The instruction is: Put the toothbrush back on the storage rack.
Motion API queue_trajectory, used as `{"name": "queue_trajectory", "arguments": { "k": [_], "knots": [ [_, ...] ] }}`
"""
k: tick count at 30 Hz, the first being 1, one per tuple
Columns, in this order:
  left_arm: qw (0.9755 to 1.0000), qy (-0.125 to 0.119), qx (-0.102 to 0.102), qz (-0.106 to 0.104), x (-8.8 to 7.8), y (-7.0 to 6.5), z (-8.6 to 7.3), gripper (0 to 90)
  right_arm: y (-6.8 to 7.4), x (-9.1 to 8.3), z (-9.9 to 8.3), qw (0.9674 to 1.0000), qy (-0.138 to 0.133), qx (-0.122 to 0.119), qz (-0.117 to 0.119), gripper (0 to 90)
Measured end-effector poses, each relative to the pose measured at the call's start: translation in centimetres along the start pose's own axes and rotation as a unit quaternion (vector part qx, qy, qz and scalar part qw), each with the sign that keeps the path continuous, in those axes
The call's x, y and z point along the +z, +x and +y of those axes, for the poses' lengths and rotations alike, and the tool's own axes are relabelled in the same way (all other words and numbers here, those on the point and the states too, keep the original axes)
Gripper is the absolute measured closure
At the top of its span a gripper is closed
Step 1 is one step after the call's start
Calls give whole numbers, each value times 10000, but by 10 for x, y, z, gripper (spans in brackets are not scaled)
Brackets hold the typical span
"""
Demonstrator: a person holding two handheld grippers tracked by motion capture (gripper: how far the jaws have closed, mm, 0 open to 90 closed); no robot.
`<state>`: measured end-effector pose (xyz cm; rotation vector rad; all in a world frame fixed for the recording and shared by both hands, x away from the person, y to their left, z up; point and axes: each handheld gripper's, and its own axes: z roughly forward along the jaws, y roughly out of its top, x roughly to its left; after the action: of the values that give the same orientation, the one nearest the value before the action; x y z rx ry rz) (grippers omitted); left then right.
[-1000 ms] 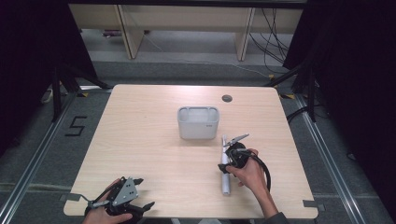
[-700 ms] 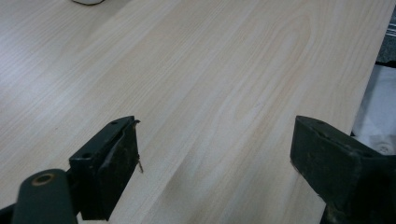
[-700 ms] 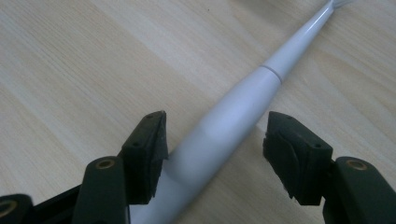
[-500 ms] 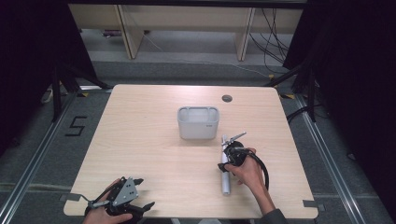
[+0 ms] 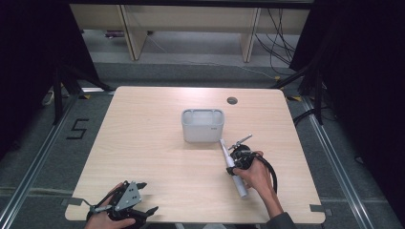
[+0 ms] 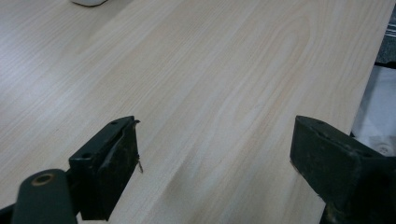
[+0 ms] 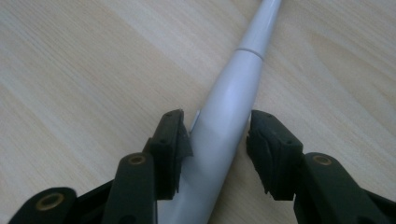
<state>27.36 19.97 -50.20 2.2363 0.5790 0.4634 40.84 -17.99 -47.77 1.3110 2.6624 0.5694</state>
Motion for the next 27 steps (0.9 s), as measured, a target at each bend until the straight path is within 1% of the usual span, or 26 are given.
{"name": "queue_trajectory", "arguments": {
  "k": [1,2,3,4,5,7,8,9,10,11,12,13,15,16,17,18,19,20,21,22,23,25,27],
  "knots": [
    [10000,15,63,-13,0,1,0,148,0,-1,0,10000,24,-10,-4,588],
    [10000,11,28,-3,0,0,0,148,0,-1,-1,10000,47,-1,22,609],
    [10000,5,59,-8,0,1,0,148,0,-2,-1,9999,75,-39,58,630],
    [10000,-10,48,7,0,0,0,148,-1,-2,-1,9998,76,-113,113,641],
    [10000,13,52,-15,0,1,0,148,-2,-2,-1,9996,74,-236,128,642],
    [10000,12,43,-4,0,1,0,148,-1,-2,-2,9995,161,-248,114,634],
    [10000,8,56,11,0,1,0,148,1,-3,-2,9995,259,-156,87,641],
    [10000,-8,51,14,0,0,0,148,1,-4,-3,9990,365,-246,-4,643],
    [10000,31,88,16,-1,1,0,148,1,-4,-3,9990,365,-246,-4,643],
    [10000,11,53,-5,0,1,0,148,2,-4,-3,9987,437,-262,11,641],
    [10000,1,48,29,0,1,0,148,1,-3,-2,9983,442,-375,42,643],
    [10000,8,55,7,0,1,0,148,2,-3,-2,9981,539,-286,60,646],
    [10000,2,46,-2,0,0,0,148,2,-2,-1,9971,527,-537,80,648],
    [10000,17,58,8,-1,1,0,148,5,-3,0,9971,677,-346,47,648],
    [10000,6,43,3,0,1,0,148,3,-1,2,9959,646,-635,43,649],
    [10000,7,44,9,0,1,0,148,3,-1,2,9959,646,-635,43,649],
    [10000,3,47,3,0,1,0,148,4,-2,3,9951,742,-652,58,650],
    [10000,8,45,2,0,1,0,148,4,-2,3,9951,742,-652,58,650],
    [10000,9,42,-3,0,1,0,148,4,-1,4,9945,750,-726,58,650],
    [10000,8,43,-2,0,1,0,148,4,-1,4,9945,779,-692,95,651],
    [10000,7,41,2,0,1,0,148,3,0,6,9934,849,-761,121,652],
    [10000,11,40,-4,0,1,0,148,4,0,6,9933,893,-734,95,653],
    [10000,12,37,-7,0,1,0,148,5,1,7,9918,971,-822,101,654]
  ]
}}
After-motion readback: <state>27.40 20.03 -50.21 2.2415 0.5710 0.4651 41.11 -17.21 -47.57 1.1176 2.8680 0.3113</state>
